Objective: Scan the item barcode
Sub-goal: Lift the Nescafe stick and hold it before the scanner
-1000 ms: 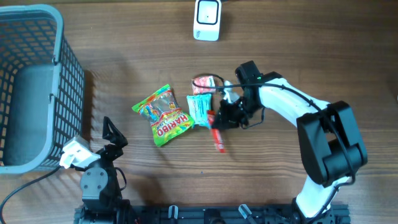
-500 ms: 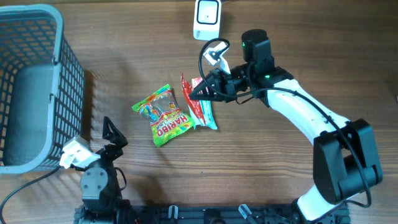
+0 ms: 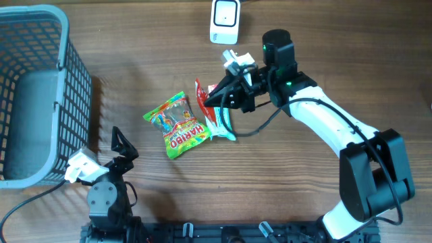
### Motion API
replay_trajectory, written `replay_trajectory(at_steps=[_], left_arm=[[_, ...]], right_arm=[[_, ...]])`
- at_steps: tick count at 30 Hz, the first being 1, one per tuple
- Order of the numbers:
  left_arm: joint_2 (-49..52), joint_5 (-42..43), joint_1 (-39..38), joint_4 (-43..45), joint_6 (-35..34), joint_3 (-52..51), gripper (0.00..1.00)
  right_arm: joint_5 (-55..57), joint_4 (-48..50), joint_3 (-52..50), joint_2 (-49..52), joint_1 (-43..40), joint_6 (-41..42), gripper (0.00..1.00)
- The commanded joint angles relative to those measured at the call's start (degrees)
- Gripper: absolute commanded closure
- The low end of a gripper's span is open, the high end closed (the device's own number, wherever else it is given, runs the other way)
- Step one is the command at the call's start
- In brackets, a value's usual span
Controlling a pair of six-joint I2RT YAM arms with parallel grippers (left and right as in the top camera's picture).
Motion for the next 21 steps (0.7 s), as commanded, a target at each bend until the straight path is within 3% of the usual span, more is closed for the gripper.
replay_trajectory(at_steps=[1, 4, 15, 18, 21], left_arm=[[-0.17, -0.72, 0.24, 0.09, 0.48, -0.31, 0.0], [-0.17, -0.72, 0.24, 0.09, 0.48, -0.31, 0.0], [-0.17, -0.72, 0.24, 0.09, 0.48, -0.31, 0.0], [-0.17, -0.72, 0.24, 0.09, 0.48, -0.31, 0.0], [-0.17, -0.72, 0.24, 0.09, 0.48, -0.31, 0.0]], right_arm=[[0.9, 1.11, 0.5, -0.72, 0.28, -16.0, 0.95], [2.82, 5.18, 0.5, -0.72, 0.28, -22.05, 0.96], [9.7, 40.06, 0.5, -0.72, 0.33, -24.33, 0.96], [6.23, 41.68, 0.5, -0.72, 0.68, -24.02, 0.96], [4.59, 35.89, 0.5, -0.72, 1.57, -6.71, 0.96]])
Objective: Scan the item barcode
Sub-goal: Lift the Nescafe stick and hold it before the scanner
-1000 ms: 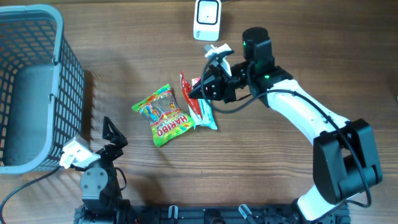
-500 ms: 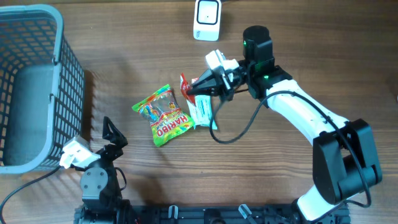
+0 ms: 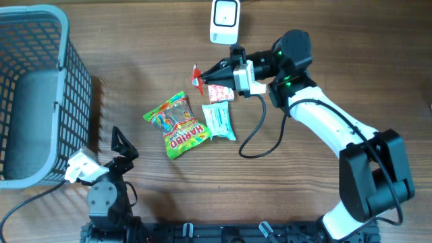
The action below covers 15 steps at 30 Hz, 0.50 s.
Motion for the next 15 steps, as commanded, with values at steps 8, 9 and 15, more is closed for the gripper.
replay_trajectory(at_steps=[8, 9, 15], left_arm=[[-0.17, -0.7, 0.24, 0.09, 0.48, -0.31, 0.0], [-0.17, -0.7, 0.24, 0.09, 0.48, -0.31, 0.0], [-0.17, -0.7, 0.24, 0.09, 0.48, -0.31, 0.0]], right_arm=[[13.35, -48.74, 0.46, -0.68, 1.79, 44.04, 0.96], [21.88, -52.7, 0.46, -0.68, 1.9, 46.66, 0.96], [53.7, -55.52, 1.88, -0.68, 1.84, 53.66, 0.95]])
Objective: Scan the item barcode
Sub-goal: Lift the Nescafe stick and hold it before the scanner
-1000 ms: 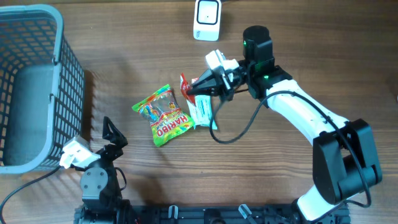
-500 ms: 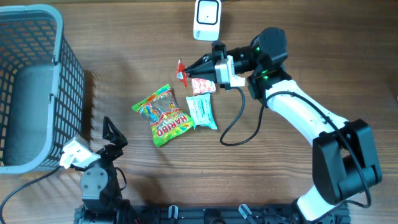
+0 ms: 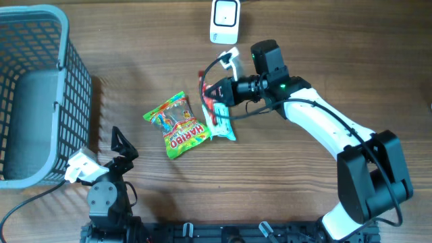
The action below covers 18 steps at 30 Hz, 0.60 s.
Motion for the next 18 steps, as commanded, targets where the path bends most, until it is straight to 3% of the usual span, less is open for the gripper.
replay_trajectory(at_steps=[1, 6, 13, 18], left_arm=[[-0.17, -0.52, 0.24, 0.09, 0.48, -0.26, 0.0], [-0.17, -0.52, 0.24, 0.09, 0.48, -0.26, 0.0], [-0.17, -0.52, 0.24, 0.09, 0.48, -0.26, 0.0], [-0.17, -0.52, 0.24, 0.09, 0.48, -0.26, 0.0]], right_arm=[[20.74, 1.6, 2.93, -0.52, -0.07, 4.94, 0.96], [27.82, 1.4, 13.42, 4.13, -0.24, 9.07, 0.96], [33.16, -6.05, 43.04, 28.87, -1.55, 21.9, 0.95], [33.38, -5.92, 52.85, 37.27, -4.2, 28.37, 0.96]])
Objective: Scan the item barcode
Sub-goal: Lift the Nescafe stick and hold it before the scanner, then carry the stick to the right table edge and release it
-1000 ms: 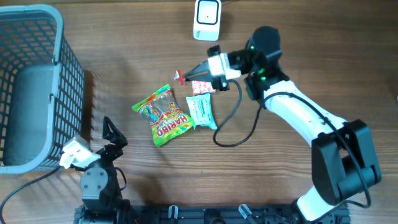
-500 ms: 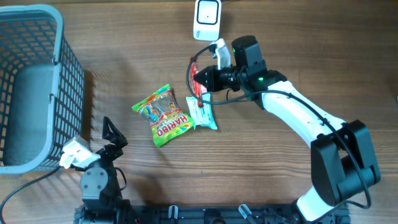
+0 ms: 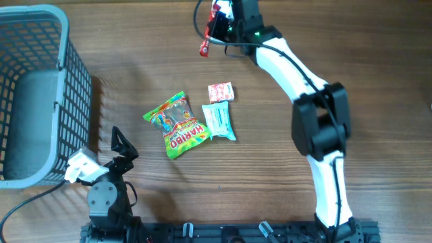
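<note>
My right gripper (image 3: 214, 21) is at the far edge of the table, shut on a thin red packet (image 3: 204, 44) that hangs down from it toward the left. The white scanner seen there earlier is hidden under the gripper and wrist. On the table lie a green Haribo bag (image 3: 177, 125), a teal packet (image 3: 219, 121) and a small red-and-white packet (image 3: 221, 92). My left gripper (image 3: 123, 144) rests open near the front left, away from all of them.
A grey plastic basket (image 3: 40, 94) fills the left side of the table. The right arm (image 3: 297, 74) stretches diagonally from the front right to the far middle. A black cable loops by the right wrist.
My right gripper has moved with the red packet from above the teal packet to the table's far edge, where it now covers the scanner. The small red-and-white packet is uncovered again.
First my right gripper was low at the red packet beside the teal packet. Then it held that packet lifted, near the scanner, with a small red-and-white packet showing below. After that it hung turned over the teal packet. Now it holds the packet over the scanner's place. The left arm stayed still.
</note>
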### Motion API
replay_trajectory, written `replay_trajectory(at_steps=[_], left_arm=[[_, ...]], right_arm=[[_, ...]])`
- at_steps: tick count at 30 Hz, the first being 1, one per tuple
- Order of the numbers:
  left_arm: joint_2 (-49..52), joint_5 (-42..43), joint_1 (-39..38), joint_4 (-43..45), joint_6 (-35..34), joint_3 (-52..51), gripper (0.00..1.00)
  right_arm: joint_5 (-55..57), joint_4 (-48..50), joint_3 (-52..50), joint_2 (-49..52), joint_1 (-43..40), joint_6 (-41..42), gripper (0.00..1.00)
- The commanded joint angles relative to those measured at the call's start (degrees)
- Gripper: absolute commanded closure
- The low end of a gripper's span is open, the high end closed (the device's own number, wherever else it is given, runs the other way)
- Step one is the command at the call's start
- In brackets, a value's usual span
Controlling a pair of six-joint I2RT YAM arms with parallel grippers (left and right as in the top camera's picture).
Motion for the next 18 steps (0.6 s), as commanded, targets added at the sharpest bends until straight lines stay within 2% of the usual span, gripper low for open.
replay_trajectory(at_steps=[1, 4, 8, 11, 15, 18], left_arm=[[-0.17, -0.52, 0.24, 0.09, 0.48, -0.26, 0.0], [-0.17, -0.52, 0.24, 0.09, 0.48, -0.26, 0.0], [-0.17, -0.52, 0.24, 0.09, 0.48, -0.26, 0.0], [-0.17, -0.52, 0.24, 0.09, 0.48, -0.26, 0.0], [-0.17, -0.52, 0.24, 0.09, 0.48, -0.26, 0.0], [-0.17, -0.52, 0.24, 0.11, 0.48, -0.26, 0.0]], right_arm=[[1.9, 2.21, 6.51, 4.96, -3.19, 7.87, 0.95], [0.07, 1.95, 6.51, 5.55, -4.37, 7.74, 0.95], [-1.7, -3.5, 6.99, 2.67, -5.29, 1.95, 0.95], [-1.79, -14.1, 6.99, -2.67, -7.58, 2.4, 0.95], [2.29, -31.89, 6.99, -7.87, -15.06, 2.16, 0.96], [3.41, -42.86, 6.95, -8.39, -23.21, -3.69, 0.96]])
